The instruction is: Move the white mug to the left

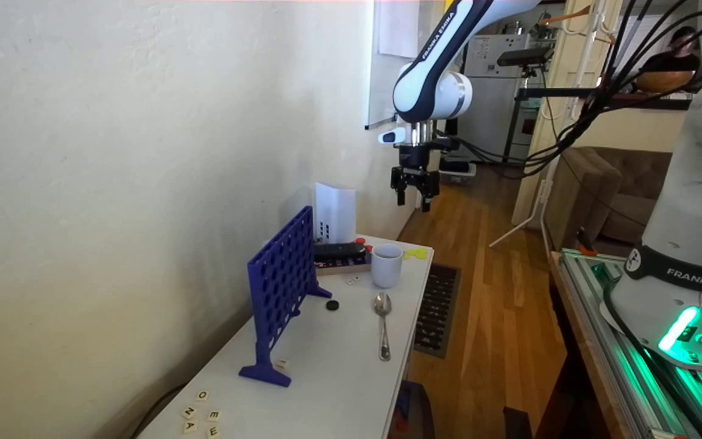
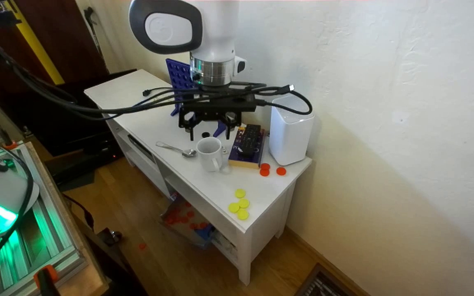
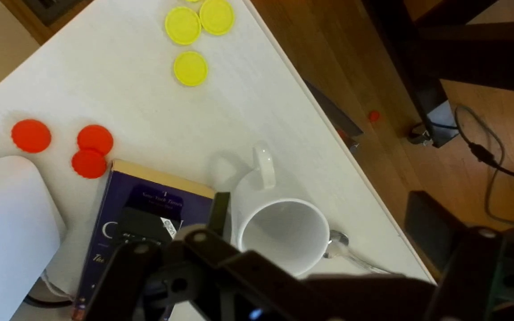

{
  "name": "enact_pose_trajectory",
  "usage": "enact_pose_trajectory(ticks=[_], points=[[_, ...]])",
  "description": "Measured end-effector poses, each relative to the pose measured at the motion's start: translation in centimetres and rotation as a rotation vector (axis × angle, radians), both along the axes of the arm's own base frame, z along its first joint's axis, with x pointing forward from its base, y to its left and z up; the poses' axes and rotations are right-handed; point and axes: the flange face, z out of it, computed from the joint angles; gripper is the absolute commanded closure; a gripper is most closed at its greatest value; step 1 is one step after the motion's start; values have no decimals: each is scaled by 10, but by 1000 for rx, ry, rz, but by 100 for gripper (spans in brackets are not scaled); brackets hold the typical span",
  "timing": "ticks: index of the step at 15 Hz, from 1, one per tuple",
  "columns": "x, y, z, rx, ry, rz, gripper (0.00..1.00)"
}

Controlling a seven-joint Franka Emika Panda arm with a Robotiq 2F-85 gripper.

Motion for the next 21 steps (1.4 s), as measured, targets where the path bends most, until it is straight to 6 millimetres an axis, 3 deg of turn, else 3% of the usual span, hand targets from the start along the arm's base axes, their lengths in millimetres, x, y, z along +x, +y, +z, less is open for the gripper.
enact_pose_trajectory(ticks=[6,11,21], points=[[-29,-40,-54,127,-89,167,0],[-38,-48,-99,278,-187,268,0],[-32,-35,-111,311,-175,288,0]])
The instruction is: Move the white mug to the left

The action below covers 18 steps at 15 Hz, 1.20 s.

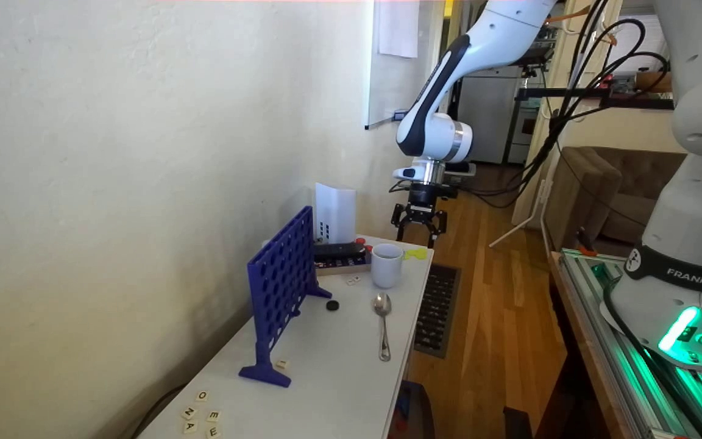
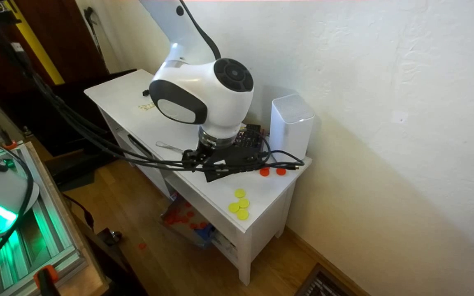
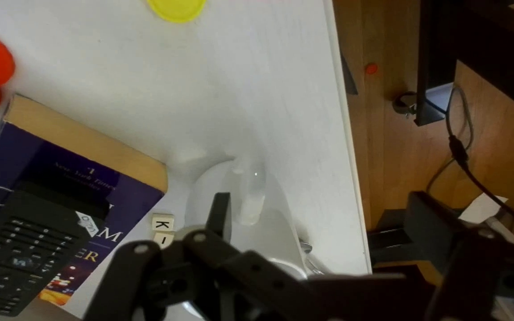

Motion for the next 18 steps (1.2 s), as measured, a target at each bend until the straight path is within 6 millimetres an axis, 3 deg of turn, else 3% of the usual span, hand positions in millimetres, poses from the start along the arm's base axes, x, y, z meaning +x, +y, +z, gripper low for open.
enact_pose_trajectory(ticks=[8,18], points=[[2,12,-19,81,-43,-1,0],[10,8,-17,103,-110,-33,0]])
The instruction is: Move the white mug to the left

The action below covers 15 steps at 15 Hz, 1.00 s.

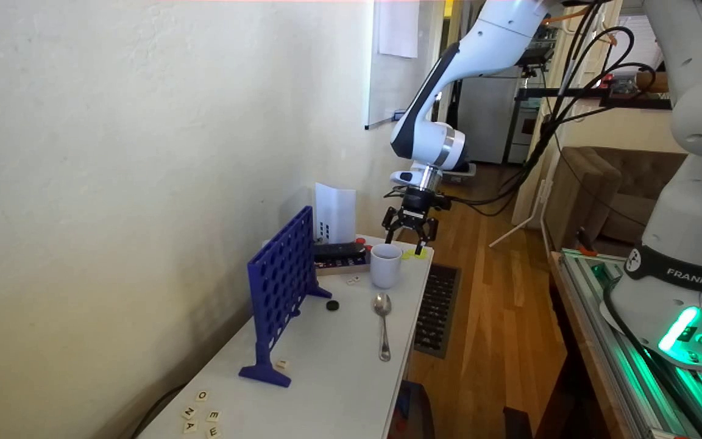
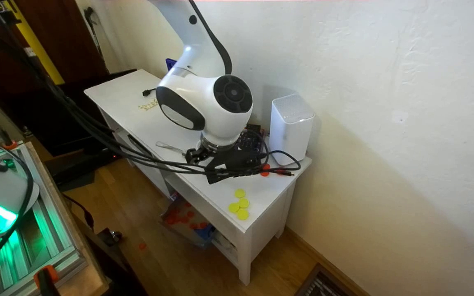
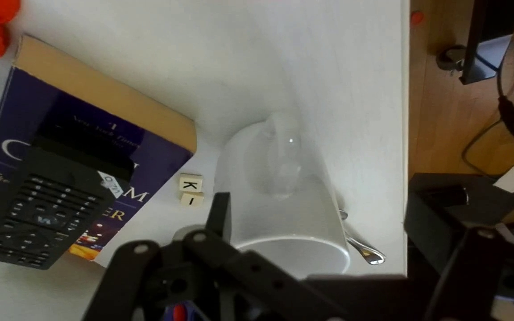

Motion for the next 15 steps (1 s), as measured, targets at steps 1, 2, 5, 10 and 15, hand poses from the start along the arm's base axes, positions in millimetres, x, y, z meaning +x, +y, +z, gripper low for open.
enact_pose_trajectory(ticks=[1,2,5,10,15], points=[[0,-1,0,1,-4,-7,4],[1,-1,-1,3,-8,-14,10],[2,-6,-5,1,-19,-38,23],[2,-15,-13,-16,-41,-73,47],[3,-16,-18,-17,-53,-76,53]])
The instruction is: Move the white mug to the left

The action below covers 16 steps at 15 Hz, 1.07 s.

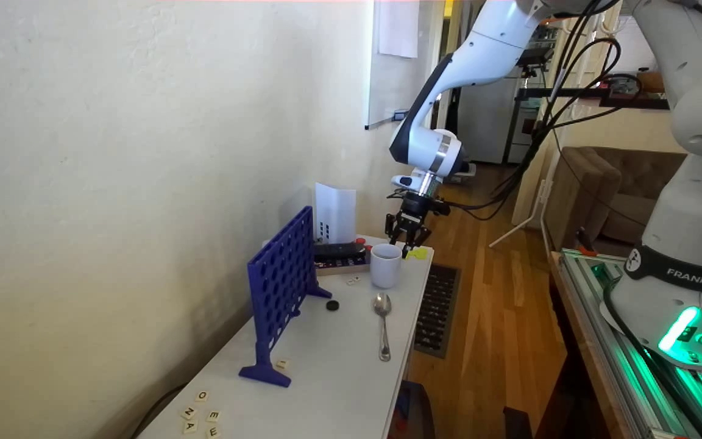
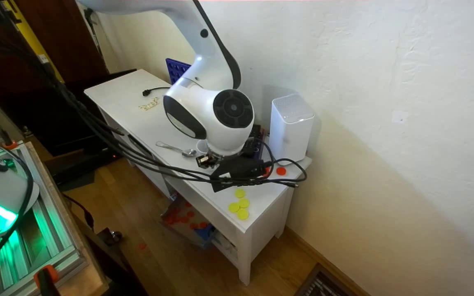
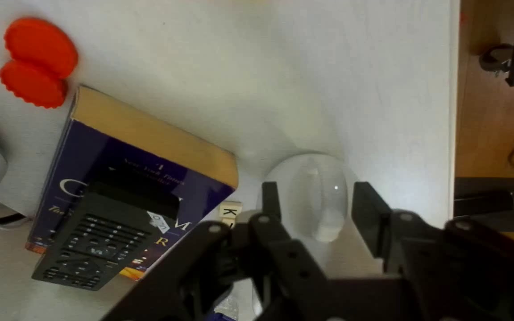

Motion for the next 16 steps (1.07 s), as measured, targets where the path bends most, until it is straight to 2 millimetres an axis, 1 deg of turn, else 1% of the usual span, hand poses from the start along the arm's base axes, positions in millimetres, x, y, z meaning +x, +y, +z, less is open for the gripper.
enact_pose_trajectory(ticks=[1,3,4,5,6,8,9,11,16], points=[[0,1,0,1,-3,1,51],[1,2,0,1,-6,5,60],[1,2,0,0,-6,7,75],[1,2,-1,-1,-8,10,84],[1,2,-1,-2,-8,12,86],[0,1,-1,-5,-10,16,100],[-1,1,-1,-5,-11,17,100],[-1,1,-1,-6,-11,19,96],[-3,2,-2,0,-15,40,96]])
